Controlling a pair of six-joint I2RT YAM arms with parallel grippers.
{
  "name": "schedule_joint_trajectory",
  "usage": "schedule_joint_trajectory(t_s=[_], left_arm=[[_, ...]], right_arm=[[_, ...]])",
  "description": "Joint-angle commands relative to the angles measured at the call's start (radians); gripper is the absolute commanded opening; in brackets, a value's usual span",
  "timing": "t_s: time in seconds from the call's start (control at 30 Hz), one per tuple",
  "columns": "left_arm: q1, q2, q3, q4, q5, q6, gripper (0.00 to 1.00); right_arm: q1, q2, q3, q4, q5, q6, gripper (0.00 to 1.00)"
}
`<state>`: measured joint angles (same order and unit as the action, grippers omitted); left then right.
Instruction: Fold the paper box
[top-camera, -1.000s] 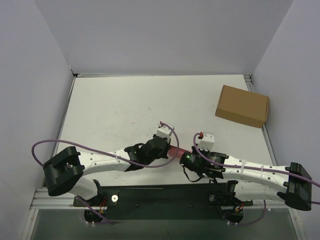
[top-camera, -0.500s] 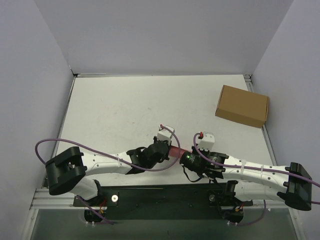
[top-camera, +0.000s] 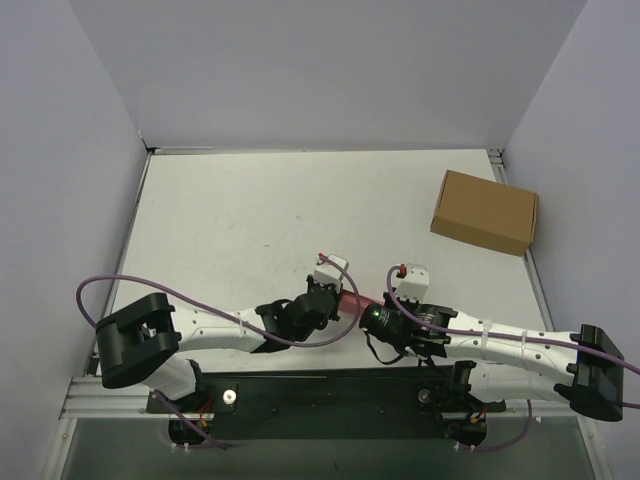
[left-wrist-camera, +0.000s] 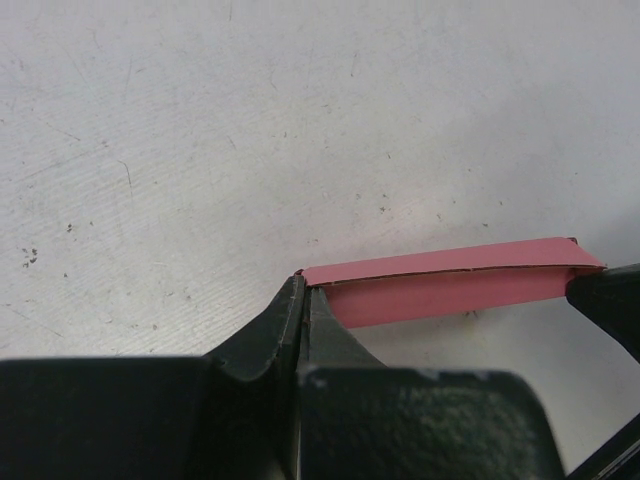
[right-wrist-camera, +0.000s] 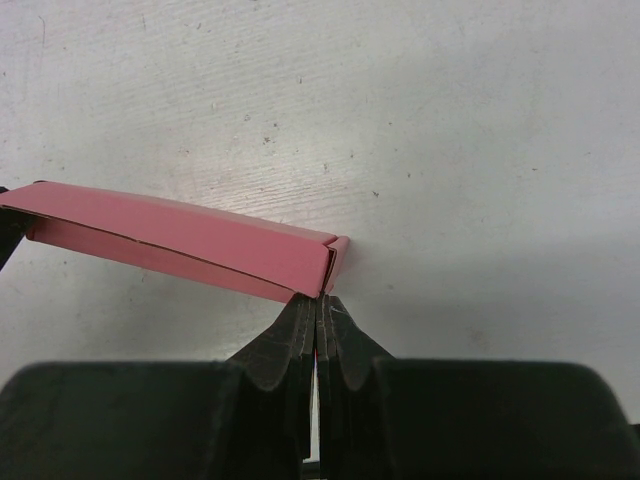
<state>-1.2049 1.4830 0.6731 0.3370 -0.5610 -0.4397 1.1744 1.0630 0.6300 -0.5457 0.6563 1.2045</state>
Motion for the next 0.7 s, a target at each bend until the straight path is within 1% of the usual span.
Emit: schedule_joint_trajectory(t_s=[0.0,0.23,0.37,0.53,0.67], left_arm=[[-0.024,0.074,-0.061,-0.145,0.036,0.024,0.00],[-0.025,0.063,-0.107,-0.122,0.044,0.059,0.00],[-0.025,0.068,-0.113,-0.092,0.075,0.071,0.00],[-0.050,0.129,-0.075,-0.088,0.085,0.050,0.00],[-0.053,0.146,-0.089,-0.092,0.088,0.019,0.00]], right_arm=[[0.014,0.023,-0.023,-0.051,-0.040,0.015,0.00],[0.014,0.023,-0.026,-0.053,-0.038,0.020,0.00],[0.014,0.017,-0.029,-0.051,-0.037,0.024,0.00],[0.014,0.018,-0.024,-0.051,-0.037,0.021,0.00],[0.014,0.011,-0.033,-0.051,-0.038,0.029,0.00]])
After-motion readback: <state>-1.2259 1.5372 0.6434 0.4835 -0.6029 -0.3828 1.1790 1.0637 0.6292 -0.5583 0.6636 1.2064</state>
